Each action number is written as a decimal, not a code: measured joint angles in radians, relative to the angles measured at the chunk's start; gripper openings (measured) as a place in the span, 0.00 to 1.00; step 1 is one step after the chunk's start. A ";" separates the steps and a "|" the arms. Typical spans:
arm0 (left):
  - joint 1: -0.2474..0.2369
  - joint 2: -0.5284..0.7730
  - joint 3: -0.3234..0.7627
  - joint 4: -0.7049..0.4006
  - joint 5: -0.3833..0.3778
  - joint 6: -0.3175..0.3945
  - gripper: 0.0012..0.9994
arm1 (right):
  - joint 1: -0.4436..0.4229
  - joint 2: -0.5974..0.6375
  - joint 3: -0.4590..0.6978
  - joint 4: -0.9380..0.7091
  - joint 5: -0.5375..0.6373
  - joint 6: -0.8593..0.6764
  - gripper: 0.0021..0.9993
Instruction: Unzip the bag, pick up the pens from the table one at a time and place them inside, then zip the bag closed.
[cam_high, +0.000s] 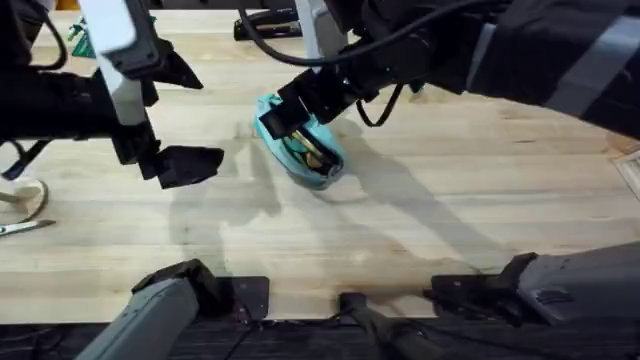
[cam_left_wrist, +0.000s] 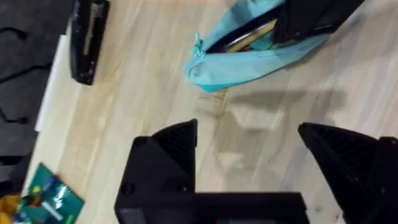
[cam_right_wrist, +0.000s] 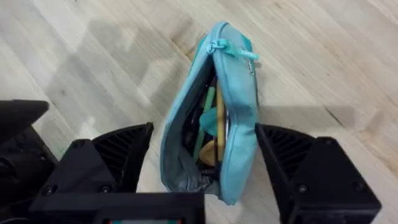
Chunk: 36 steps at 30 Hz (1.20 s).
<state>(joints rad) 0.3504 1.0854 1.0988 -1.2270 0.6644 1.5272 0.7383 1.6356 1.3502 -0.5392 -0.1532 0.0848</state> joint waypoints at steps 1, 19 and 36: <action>0.000 0.018 0.000 0.000 0.000 0.003 0.99 | 0.000 0.000 0.000 0.001 0.000 0.005 1.00; 0.000 0.353 0.015 0.031 0.022 0.302 0.99 | 0.000 -0.031 0.000 0.009 0.000 0.040 1.00; 0.000 0.680 0.177 0.115 0.227 0.352 0.99 | 0.000 -0.031 0.000 0.158 0.000 0.283 1.00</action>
<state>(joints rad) 0.3504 1.7658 1.2758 -1.1118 0.8915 1.8793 0.7383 1.6051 1.3502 -0.3812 -0.1532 0.3676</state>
